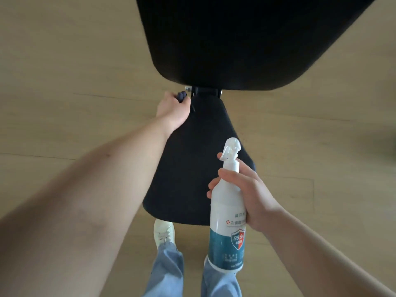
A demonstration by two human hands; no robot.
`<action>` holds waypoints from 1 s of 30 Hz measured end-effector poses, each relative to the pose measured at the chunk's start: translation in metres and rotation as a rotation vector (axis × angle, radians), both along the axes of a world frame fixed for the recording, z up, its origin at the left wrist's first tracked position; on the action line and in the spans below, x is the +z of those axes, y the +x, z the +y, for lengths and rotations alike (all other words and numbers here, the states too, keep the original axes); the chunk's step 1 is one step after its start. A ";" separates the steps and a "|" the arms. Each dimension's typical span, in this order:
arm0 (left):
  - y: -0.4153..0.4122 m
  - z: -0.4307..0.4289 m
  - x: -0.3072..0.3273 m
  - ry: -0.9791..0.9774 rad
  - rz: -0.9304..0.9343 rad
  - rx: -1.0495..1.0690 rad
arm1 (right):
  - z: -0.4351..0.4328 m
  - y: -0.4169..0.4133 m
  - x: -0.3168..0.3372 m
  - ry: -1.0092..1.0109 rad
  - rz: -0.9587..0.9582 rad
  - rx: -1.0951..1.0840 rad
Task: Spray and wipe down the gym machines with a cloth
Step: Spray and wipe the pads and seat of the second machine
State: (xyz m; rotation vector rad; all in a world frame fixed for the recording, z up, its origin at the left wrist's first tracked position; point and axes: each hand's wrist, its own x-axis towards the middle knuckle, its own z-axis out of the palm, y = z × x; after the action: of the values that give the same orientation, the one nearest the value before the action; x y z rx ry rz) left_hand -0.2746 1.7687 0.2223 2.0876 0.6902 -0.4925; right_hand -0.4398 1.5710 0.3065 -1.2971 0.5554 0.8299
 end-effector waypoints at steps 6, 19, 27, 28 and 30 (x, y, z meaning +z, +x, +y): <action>-0.034 0.013 0.004 -0.009 0.030 -0.195 | -0.001 0.003 0.001 0.000 -0.009 -0.025; -0.201 0.055 0.017 -0.159 -0.201 0.130 | 0.050 -0.012 0.012 0.039 -0.043 0.083; -0.314 0.031 0.009 -0.180 -0.210 0.243 | 0.056 -0.032 0.023 0.052 -0.013 0.087; -0.321 0.026 0.011 -0.186 -0.202 0.251 | 0.054 -0.034 0.025 0.048 -0.010 0.085; -0.321 0.015 0.016 -0.229 -0.213 0.350 | 0.049 -0.038 0.028 0.040 -0.011 0.080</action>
State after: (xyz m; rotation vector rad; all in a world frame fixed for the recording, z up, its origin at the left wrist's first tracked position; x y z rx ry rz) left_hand -0.5958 1.7833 0.2381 1.7276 0.8106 -0.1415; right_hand -0.4777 1.6204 0.3340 -1.2928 0.4783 0.8958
